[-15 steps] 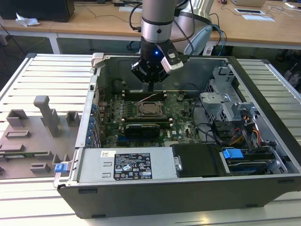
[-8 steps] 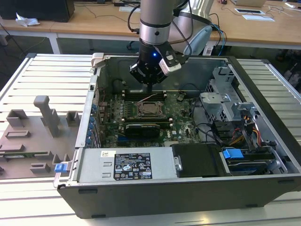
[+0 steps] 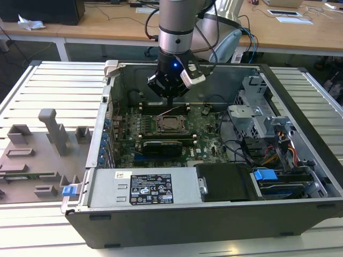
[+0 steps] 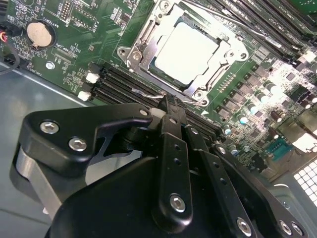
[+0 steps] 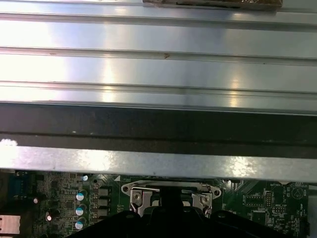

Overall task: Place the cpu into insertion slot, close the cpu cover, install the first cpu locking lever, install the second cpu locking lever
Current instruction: 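Install the first cpu locking lever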

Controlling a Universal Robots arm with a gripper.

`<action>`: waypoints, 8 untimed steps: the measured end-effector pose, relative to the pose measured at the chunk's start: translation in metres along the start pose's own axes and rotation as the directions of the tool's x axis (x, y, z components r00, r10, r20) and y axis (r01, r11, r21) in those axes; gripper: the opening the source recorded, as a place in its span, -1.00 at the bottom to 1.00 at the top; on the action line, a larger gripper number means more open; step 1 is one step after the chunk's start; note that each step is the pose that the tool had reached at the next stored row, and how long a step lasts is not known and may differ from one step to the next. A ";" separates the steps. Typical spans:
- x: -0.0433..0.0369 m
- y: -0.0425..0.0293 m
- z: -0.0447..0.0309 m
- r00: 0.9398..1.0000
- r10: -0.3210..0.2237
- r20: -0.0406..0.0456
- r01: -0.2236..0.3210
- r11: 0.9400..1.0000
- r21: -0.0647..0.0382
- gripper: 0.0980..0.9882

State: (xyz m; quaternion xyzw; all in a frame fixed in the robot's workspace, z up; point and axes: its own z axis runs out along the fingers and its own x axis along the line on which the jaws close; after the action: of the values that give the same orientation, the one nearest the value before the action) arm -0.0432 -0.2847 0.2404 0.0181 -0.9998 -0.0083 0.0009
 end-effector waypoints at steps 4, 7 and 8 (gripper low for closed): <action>0.0000 -0.0001 0.0025 1.000 0.000 0.000 0.000 1.000 0.000 -0.98; 0.0000 -0.0001 0.0040 1.000 0.000 0.000 0.000 1.000 0.000 -0.98; 0.0000 -0.0001 0.0045 1.000 0.000 0.000 0.000 1.000 0.000 -0.98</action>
State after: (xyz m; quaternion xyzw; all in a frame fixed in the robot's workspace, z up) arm -0.0432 -0.2847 0.2359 0.0181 -0.9998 -0.0082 0.0009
